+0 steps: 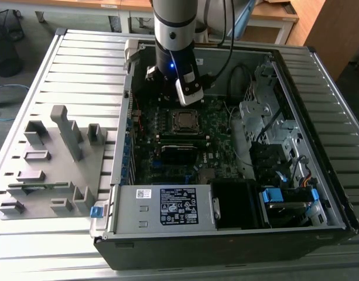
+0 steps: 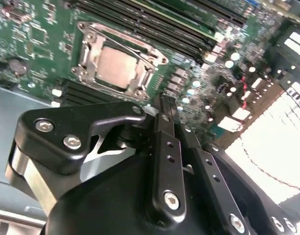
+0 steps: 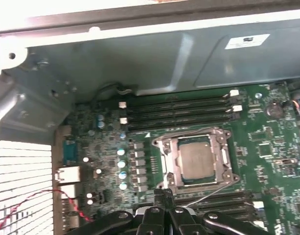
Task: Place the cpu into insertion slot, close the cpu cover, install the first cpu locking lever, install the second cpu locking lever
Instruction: 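Install the second cpu locking lever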
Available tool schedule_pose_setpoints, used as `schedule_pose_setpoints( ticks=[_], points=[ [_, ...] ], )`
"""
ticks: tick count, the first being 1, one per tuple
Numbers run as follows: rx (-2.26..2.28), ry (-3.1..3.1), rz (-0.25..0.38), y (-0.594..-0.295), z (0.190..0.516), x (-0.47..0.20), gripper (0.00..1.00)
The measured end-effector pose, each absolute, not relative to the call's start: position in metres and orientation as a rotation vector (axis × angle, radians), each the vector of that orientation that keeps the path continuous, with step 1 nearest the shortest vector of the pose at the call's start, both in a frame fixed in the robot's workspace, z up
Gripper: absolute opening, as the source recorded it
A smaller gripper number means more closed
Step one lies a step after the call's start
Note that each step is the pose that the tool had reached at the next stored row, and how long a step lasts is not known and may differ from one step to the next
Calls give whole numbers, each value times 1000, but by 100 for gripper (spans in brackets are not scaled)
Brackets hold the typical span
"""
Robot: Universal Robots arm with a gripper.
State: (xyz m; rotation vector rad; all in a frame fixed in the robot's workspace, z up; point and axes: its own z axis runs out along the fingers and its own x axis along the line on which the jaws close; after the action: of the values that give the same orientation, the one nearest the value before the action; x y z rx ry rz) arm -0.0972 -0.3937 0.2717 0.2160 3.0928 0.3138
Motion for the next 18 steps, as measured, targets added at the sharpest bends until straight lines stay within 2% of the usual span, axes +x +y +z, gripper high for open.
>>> schedule_pose_setpoints(
  ticks=[6, 18],
  points=[
    [234, 3092, 282, -393, 271, -85, 10],
    [262, 3089, 263, -393, 261, -77, 10]
  ],
)
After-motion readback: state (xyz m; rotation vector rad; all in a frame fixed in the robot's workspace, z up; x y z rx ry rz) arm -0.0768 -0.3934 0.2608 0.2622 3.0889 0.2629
